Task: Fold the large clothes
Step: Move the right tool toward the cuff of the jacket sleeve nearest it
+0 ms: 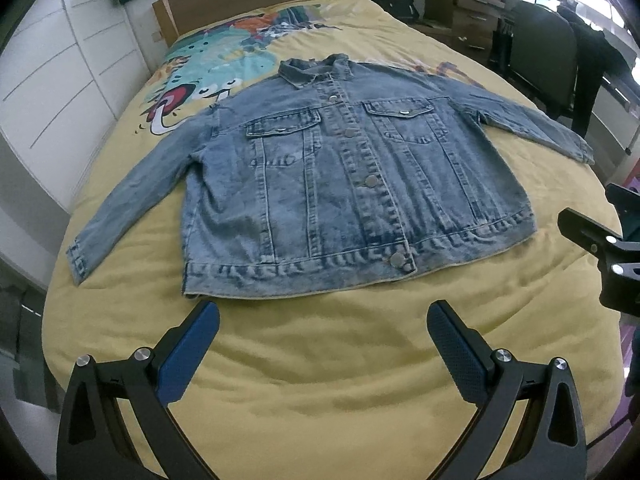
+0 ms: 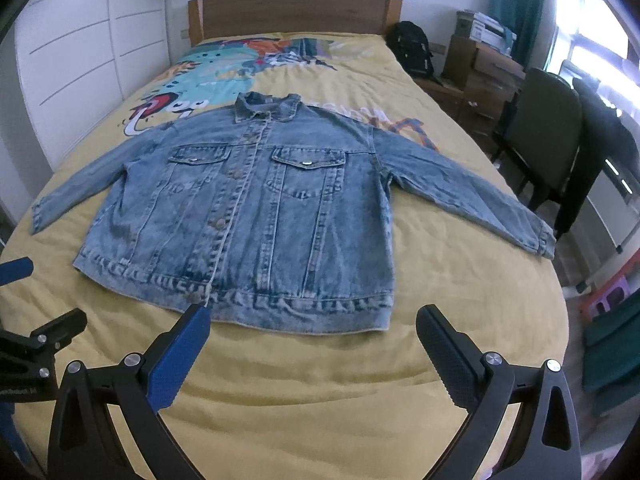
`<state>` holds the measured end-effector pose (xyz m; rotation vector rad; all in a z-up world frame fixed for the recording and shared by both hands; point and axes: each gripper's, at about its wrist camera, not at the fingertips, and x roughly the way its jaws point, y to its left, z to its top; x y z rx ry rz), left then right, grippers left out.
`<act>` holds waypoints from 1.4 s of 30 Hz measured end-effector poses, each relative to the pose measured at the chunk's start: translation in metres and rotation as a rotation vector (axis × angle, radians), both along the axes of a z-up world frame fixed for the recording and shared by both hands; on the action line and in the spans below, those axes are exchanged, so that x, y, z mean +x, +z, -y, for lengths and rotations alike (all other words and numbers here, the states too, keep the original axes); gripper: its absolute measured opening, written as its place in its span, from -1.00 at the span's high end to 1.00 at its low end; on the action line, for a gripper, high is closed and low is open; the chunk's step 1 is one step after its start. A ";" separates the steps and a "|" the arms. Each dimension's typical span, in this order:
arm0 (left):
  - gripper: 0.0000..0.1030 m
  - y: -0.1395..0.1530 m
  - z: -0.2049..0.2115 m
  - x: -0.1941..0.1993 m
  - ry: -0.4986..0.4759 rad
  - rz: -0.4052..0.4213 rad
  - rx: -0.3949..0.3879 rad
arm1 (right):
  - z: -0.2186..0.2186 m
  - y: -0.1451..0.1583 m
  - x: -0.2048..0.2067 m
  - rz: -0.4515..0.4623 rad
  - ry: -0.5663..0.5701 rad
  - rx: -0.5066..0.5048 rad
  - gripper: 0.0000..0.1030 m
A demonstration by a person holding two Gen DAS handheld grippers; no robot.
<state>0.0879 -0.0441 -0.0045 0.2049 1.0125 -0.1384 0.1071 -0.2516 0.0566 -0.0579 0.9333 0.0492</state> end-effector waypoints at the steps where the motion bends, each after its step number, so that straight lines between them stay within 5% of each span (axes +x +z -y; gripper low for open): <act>1: -0.98 -0.001 0.001 0.002 0.003 -0.004 0.002 | 0.001 -0.001 0.003 -0.001 0.003 0.000 -1.00; 11: -0.98 -0.009 -0.002 0.021 0.047 -0.080 -0.039 | 0.010 -0.009 0.022 -0.006 0.014 0.023 -1.00; 26: -0.98 -0.010 0.021 0.047 0.043 -0.067 -0.020 | 0.043 -0.022 0.055 -0.002 -0.024 0.051 -1.00; 42: -0.98 -0.019 0.035 0.089 0.046 -0.084 -0.028 | 0.125 -0.053 0.108 -0.013 -0.193 0.047 -1.00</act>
